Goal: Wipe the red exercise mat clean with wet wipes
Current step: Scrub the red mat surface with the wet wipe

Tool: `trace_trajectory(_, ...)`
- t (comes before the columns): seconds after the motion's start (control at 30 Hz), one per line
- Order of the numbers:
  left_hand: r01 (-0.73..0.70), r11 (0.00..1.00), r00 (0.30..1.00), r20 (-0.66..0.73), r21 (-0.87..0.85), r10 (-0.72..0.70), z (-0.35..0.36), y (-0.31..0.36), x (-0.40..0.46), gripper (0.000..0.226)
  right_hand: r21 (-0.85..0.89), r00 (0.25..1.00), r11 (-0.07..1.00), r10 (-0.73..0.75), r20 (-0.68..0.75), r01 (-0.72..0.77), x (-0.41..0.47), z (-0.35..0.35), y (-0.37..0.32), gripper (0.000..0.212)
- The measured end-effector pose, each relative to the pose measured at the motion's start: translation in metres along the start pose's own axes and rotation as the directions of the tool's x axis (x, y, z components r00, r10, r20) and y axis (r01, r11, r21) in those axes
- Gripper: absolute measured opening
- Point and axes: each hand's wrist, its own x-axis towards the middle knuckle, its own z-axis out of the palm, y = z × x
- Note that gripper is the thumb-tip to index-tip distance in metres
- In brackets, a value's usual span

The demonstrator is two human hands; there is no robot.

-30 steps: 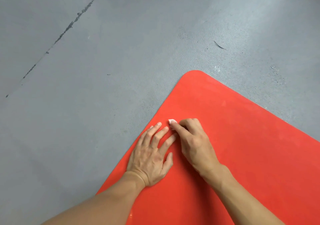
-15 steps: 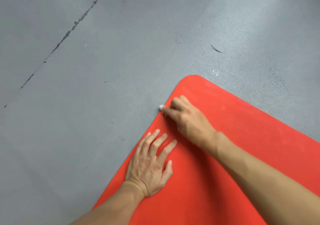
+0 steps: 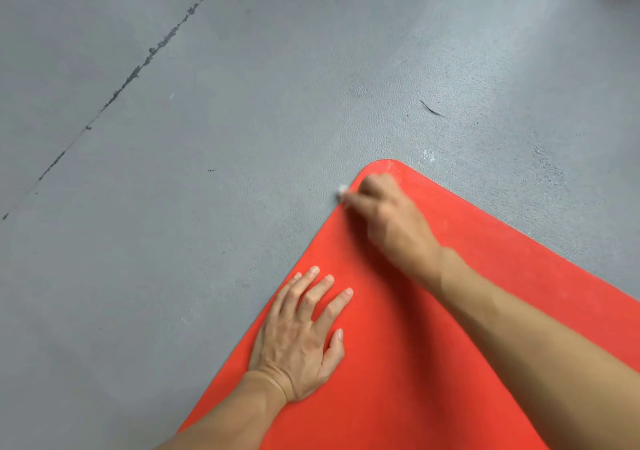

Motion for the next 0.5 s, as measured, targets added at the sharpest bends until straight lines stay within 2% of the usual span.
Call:
trace_trajectory(0.03, -0.002, 1.000, 1.000, -0.003, 0.000, 0.002, 0.000, 0.000, 0.000, 0.062, -0.037, 0.991, 0.993, 0.108, -0.084, -0.111, 0.012, -0.003, 0.017, 0.027)
trace_trajectory(0.1, -0.004, 1.000, 1.000, -0.006, 0.005, 0.005, 0.001, -0.001, 0.000, 0.062, -0.032, 0.910, 0.928, 0.356, -0.213, -0.371, 0.033, -0.007, 0.037, 0.024)
trace_trajectory(0.17, -0.005, 1.000, 1.000, -0.006, 0.004, 0.005, 0.001, -0.001, 0.000, 0.062, 0.012, 0.837, 0.868, 0.483, -0.257, -0.497, 0.032, 0.001, 0.024, 0.025)
trace_trajectory(0.23, -0.001, 1.000, 1.000, -0.002, 0.007, 0.001, 0.001, -0.001, -0.001, 0.062, 0.046, 0.869, 0.892, 0.448, -0.212, -0.449, 0.008, 0.009, -0.007, 0.027)
trace_trajectory(0.33, -0.006, 1.000, 1.000, 0.003, 0.011, 0.006, 0.000, 0.000, 0.000, 0.062, 0.081, 0.991, 0.988, 0.130, -0.013, -0.129, -0.043, 0.006, -0.039, 0.039)
trace_trajectory(0.4, -0.009, 1.000, 1.000, -0.003, 0.011, 0.009, 0.000, 0.000, 0.001, 0.062, 0.020, 0.999, 1.000, -0.024, 0.048, 0.023, -0.041, -0.007, -0.014, 0.041)
trace_trajectory(0.43, -0.010, 1.000, 1.000, -0.007, 0.007, 0.010, 0.000, -0.001, 0.001, 0.062, -0.020, 1.000, 1.000, 0.008, 0.008, -0.008, -0.032, -0.012, 0.003, 0.042)
trace_trajectory(0.5, -0.008, 1.000, 1.000, -0.012, 0.003, 0.008, 0.001, -0.001, 0.000, 0.062, -0.052, 0.960, 0.967, 0.239, -0.144, -0.248, -0.011, -0.018, 0.036, 0.038)
